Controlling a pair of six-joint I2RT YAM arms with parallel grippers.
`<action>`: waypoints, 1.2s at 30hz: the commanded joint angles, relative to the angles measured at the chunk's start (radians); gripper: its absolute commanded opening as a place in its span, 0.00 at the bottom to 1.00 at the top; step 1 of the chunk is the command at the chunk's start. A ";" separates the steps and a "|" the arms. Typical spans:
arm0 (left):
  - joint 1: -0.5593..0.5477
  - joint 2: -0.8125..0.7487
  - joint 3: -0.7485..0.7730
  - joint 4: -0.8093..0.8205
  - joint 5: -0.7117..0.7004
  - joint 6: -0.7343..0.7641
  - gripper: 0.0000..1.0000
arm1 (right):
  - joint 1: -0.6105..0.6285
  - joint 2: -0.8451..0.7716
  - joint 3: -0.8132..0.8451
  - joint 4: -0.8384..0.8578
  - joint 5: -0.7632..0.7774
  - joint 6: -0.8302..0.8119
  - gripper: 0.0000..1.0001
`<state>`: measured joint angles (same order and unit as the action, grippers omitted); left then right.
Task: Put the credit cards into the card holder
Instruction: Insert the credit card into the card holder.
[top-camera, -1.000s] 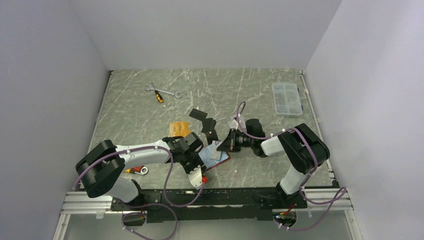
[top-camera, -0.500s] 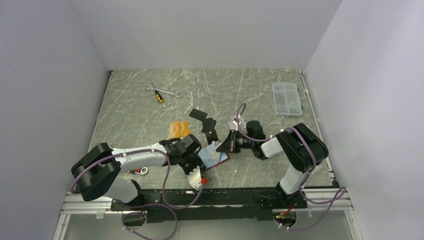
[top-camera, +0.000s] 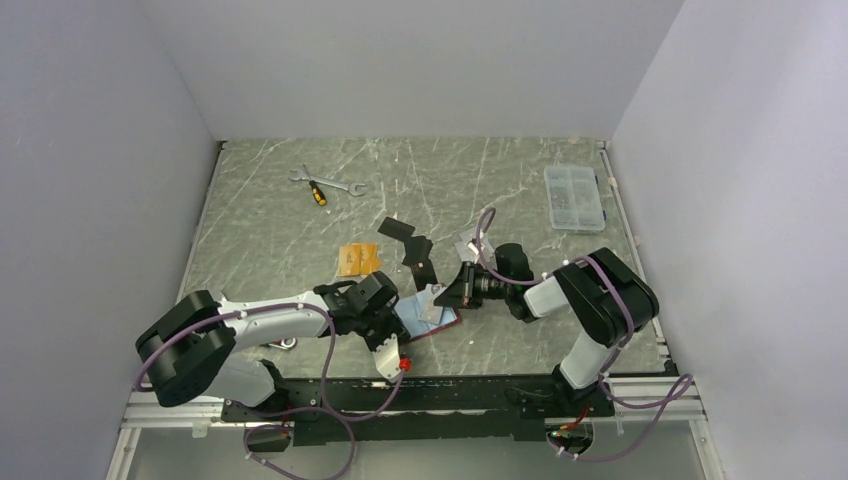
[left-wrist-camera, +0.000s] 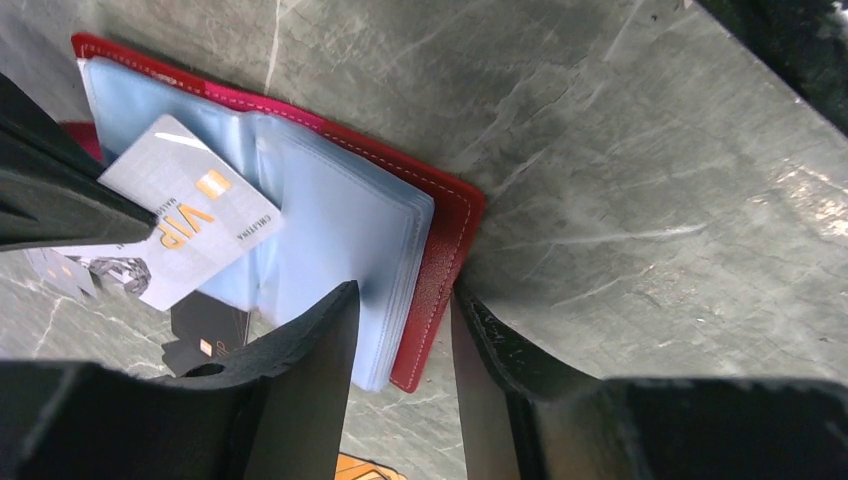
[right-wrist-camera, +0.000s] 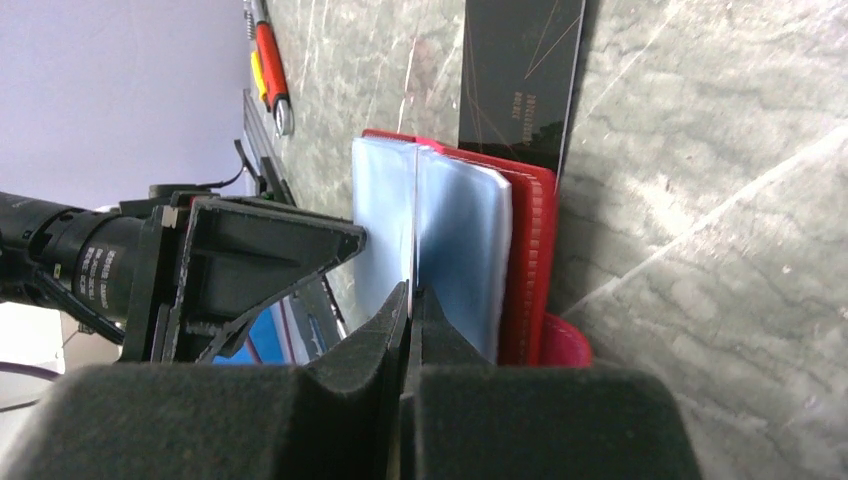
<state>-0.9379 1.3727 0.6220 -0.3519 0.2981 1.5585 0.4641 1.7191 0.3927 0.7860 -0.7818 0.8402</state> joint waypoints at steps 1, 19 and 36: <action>0.005 0.031 -0.062 -0.056 -0.063 0.019 0.45 | 0.004 -0.093 0.017 -0.150 0.011 -0.078 0.00; -0.001 0.008 -0.074 -0.075 -0.067 0.028 0.45 | 0.028 -0.044 -0.008 -0.051 0.040 -0.014 0.00; -0.012 -0.002 -0.111 -0.032 -0.093 0.049 0.46 | 0.043 0.003 0.040 -0.252 0.000 -0.122 0.00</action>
<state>-0.9485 1.3434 0.5705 -0.2771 0.2379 1.5986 0.4934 1.7386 0.4046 0.6708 -0.7982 0.8135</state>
